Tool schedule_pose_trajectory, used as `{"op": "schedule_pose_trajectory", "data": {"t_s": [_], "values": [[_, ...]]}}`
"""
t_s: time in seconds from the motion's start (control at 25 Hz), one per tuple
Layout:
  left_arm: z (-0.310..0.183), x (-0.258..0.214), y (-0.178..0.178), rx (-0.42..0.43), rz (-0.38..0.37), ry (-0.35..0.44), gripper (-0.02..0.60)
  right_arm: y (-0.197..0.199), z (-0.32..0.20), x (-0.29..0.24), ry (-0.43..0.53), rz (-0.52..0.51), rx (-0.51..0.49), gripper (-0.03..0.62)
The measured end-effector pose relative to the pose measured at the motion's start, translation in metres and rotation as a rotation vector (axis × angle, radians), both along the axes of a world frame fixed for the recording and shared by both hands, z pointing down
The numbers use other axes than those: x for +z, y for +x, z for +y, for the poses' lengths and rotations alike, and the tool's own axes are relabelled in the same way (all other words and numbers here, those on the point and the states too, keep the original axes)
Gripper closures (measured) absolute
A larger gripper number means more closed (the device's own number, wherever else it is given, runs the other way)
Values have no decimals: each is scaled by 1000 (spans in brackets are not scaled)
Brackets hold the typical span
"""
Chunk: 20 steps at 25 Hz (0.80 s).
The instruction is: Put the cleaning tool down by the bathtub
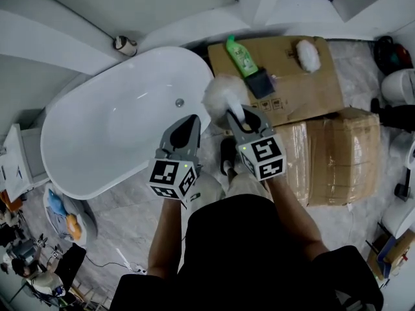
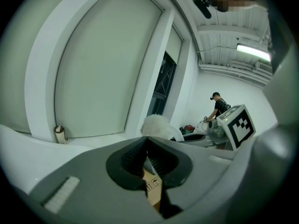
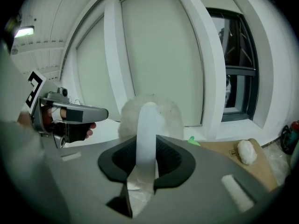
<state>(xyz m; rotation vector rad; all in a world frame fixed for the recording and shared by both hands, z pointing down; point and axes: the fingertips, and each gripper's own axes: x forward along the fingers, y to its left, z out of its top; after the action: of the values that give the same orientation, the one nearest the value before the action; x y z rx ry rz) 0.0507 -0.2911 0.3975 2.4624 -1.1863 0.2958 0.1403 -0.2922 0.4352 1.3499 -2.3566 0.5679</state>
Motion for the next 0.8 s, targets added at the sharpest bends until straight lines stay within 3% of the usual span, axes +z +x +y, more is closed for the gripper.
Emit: {"op": "schedule_pose_trajectory", "data": {"t_s": [0.8], "values": [[-1,79,11,-6,-1,-106,583,15,10,112,-156,60,-55,502]]}}
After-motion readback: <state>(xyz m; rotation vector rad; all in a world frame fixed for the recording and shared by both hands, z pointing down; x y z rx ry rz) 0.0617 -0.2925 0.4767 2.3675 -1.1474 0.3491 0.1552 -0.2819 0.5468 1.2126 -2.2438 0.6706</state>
